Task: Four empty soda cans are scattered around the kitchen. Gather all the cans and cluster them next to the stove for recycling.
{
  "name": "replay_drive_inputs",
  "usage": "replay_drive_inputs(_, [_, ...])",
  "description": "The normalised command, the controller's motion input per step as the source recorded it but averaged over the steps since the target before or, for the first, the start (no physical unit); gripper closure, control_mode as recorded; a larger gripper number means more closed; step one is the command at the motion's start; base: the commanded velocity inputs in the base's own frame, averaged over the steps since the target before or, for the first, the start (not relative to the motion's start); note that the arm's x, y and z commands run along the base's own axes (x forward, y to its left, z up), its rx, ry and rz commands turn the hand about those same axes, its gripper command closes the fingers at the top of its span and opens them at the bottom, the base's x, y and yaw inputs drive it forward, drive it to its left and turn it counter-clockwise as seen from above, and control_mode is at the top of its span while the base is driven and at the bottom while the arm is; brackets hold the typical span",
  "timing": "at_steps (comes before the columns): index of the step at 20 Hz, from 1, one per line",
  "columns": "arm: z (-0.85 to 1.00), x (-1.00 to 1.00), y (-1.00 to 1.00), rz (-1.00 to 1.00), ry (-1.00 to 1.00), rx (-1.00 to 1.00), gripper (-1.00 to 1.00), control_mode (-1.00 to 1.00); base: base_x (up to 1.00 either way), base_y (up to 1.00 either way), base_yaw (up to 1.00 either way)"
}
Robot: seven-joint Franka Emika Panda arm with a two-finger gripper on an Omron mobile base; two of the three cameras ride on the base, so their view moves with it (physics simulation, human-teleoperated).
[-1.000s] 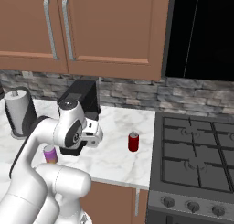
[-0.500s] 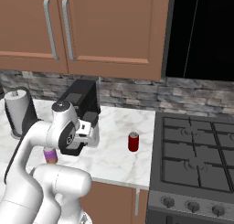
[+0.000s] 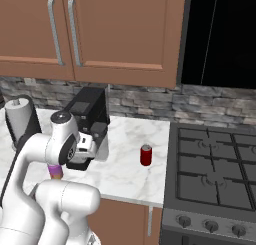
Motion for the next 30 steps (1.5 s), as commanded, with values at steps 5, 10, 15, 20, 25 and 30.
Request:
replay_drive_inputs(5, [-0.01,-0.20,0.26,0.02,-0.02,0.01,-1.00,-1.00,0.00,0.00,0.00])
replay_drive_inputs(10, [-0.06,-0.26,0.25,0.01,-0.03,0.00,-1.00,-1.00,0.00,0.00,0.00])
replay_drive_inputs(15, [-0.20,-0.23,0.23,0.02,-0.03,0.00,-1.00,-1.00,0.00,0.00,0.00])
replay_drive_inputs(20, [-0.33,-0.10,0.20,0.02,-0.04,0.00,-1.00,-1.00,0.00,0.00,0.00])
replay_drive_inputs(25, [-0.27,-0.02,0.20,0.01,-0.05,0.00,-1.00,-1.00,0.00,0.00,0.00])
replay_drive_inputs(30, [-0.19,0.00,0.20,0.00,-0.03,0.00,-1.00,-1.00,0.00,0.00,0.00])
